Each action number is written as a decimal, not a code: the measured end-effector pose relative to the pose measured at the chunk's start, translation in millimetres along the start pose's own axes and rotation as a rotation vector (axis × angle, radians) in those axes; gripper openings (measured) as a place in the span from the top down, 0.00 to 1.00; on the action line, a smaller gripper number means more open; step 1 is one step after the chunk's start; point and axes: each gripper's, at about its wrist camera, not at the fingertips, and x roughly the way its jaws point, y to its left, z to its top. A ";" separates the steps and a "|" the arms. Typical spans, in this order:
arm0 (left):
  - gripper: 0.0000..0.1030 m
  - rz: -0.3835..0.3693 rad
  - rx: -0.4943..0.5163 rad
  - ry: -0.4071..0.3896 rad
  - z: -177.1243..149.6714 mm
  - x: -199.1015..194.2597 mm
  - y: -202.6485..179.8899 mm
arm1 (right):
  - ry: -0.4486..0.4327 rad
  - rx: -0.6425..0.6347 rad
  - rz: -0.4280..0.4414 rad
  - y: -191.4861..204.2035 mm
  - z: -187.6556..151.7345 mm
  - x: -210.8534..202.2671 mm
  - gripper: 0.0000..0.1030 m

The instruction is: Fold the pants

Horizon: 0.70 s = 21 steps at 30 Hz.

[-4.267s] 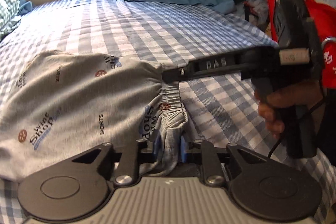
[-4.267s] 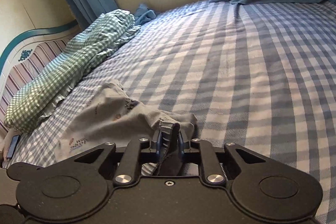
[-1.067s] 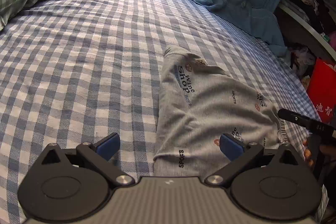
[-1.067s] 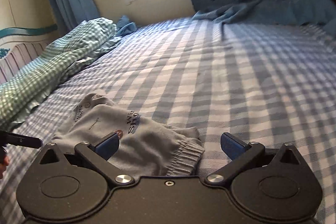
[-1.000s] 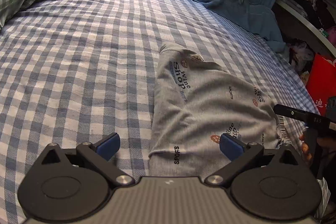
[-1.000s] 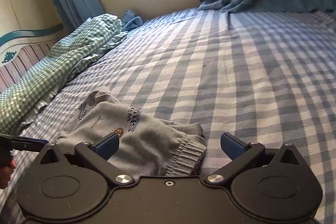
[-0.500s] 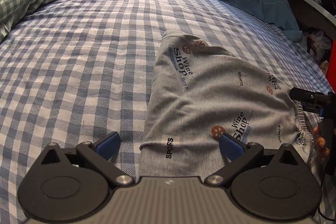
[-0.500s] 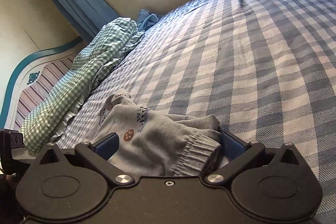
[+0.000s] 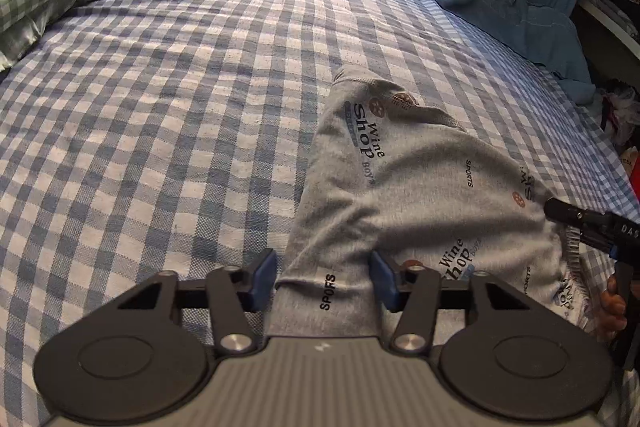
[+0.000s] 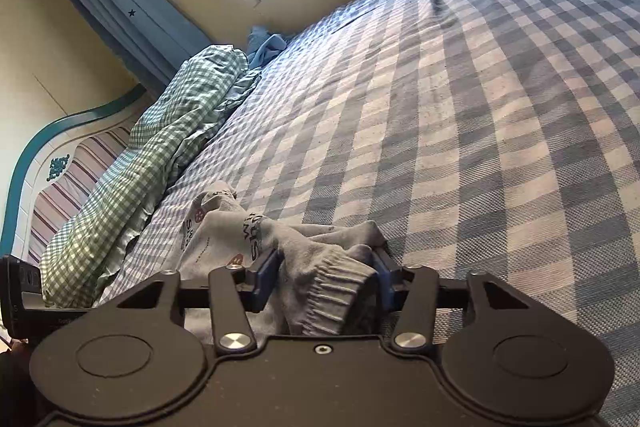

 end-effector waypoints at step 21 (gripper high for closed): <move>0.90 0.128 0.052 -0.175 65.4 -22.2 -79.5 | -0.093 -0.332 0.092 44.5 96.4 -6.6 0.82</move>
